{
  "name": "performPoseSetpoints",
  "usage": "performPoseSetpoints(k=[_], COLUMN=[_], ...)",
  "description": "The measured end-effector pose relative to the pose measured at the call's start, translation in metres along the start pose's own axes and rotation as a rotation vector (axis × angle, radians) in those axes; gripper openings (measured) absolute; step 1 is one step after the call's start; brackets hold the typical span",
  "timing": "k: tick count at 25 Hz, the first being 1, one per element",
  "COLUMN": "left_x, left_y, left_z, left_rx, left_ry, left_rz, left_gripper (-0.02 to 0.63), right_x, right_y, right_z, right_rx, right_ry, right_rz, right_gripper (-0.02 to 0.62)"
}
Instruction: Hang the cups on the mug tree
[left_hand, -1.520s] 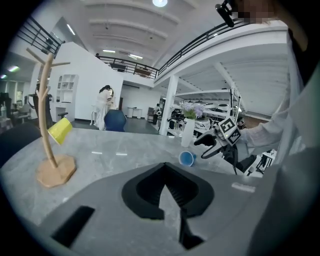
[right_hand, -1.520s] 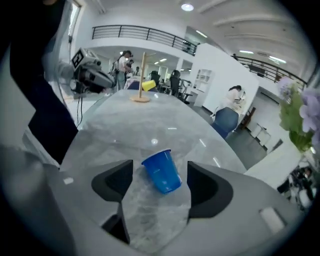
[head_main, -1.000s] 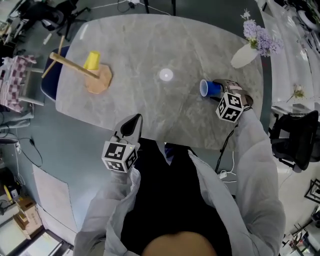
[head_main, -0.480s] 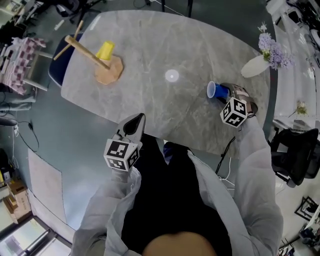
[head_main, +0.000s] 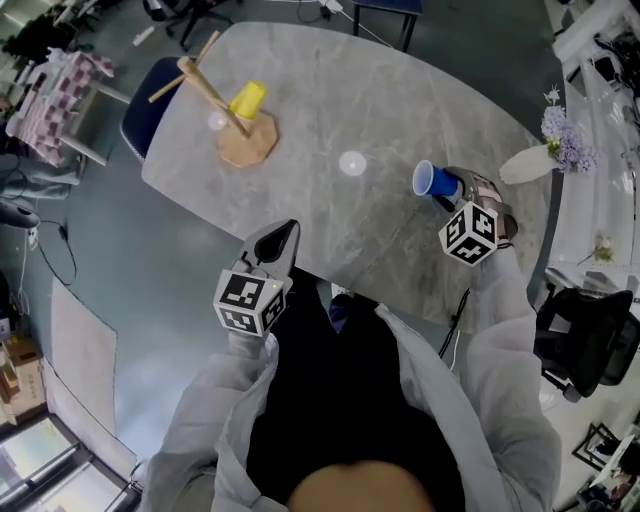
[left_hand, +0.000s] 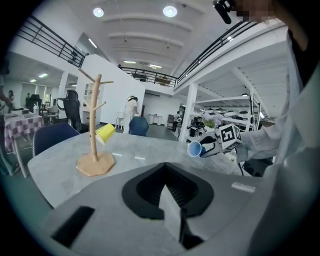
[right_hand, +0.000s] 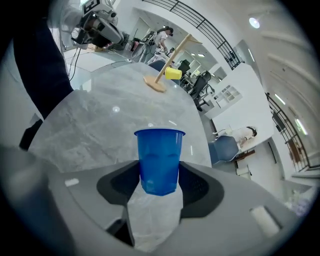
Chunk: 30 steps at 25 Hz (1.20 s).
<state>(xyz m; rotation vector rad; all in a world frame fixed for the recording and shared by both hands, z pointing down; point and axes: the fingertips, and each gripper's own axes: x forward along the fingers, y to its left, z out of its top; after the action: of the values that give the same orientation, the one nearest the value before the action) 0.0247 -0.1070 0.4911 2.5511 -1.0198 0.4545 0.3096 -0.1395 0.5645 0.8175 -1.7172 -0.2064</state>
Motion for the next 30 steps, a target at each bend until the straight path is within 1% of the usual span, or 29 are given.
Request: performPoseSetpoints(k=[7, 10, 14, 23, 30], left_x=[-0.015, -0.021, -0.029, -0.034, -0.038], left_y=[0.038, 0.059, 0.089, 0.142, 0.180], left_z=[0.015, 0.020, 0.030, 0.050, 0.065], left_rx=[-0.023, -0.038, -0.062, -0.091, -0.105], left_ry=[-0.027, -0.041, -0.067, -0.105, -0.127], left_rz=[0.055, 0.082, 0.111, 0.144, 0.163], left_gripper=[0.006, 0.006, 0.006, 0.006, 0.006], right_x=[-0.011, -0.010, -0.007, -0.008, -0.016], right_y=[-0.026, -0.044, -0.069, -0.126, -0.168], right_z=[0.067, 0.097, 0.141, 0.219, 0.294], right_rx=[0.026, -0.007, -0.060, -0.136, -0.143], right_ry=[-0.058, -0.080, -0.116, -0.172, -0.281], right_rz=[-0.067, -0.102, -0.127, -0.204, -0.266], right_gripper=[0.256, 0.256, 0.256, 0.256, 0.255])
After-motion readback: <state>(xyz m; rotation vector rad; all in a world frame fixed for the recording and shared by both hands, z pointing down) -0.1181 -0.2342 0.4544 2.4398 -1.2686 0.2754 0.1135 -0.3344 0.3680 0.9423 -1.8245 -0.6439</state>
